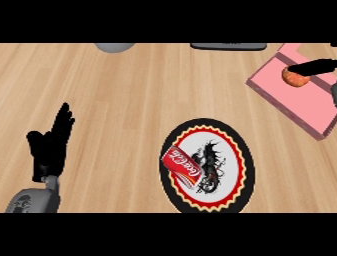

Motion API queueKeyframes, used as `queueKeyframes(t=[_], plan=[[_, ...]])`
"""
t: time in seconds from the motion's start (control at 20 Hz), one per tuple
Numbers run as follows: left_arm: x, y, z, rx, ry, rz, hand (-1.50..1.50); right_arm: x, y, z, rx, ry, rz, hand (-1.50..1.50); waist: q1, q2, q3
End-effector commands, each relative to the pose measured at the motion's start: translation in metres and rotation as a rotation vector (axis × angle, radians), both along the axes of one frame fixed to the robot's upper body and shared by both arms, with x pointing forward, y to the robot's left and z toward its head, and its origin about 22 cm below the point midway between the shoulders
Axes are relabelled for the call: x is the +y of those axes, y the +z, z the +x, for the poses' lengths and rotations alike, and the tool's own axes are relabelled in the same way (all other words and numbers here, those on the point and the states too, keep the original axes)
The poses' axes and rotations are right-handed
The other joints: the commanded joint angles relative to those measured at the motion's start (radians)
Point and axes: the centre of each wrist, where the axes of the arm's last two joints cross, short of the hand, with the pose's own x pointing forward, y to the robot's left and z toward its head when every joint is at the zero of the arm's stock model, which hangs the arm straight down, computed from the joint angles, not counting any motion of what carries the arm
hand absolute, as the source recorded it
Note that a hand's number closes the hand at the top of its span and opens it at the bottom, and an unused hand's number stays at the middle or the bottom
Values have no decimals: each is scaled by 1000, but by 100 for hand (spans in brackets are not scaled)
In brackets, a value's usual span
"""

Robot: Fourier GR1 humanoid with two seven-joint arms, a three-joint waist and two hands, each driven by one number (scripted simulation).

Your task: Pick the squash from the plate and place it in the cardboard box

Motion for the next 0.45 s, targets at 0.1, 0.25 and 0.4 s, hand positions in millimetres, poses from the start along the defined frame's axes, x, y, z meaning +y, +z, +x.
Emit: queueKeyframes(t=[0.1, 0.25, 0.4], plan=[[5, -2, 10, 6, 50, -2, 0, -17, -5, -7, -261, 77, 230, -150, -23, -3, 0], [4, -14, -11, 11, 21, 11, 0, -34, -12, -16, -322, 74, 377, -150, -24, -9, 0], [12, -6, -6, 13, 38, 17, 0, -51, -11, -26, -371, 34, 399, -150, -33, -13, -2]])
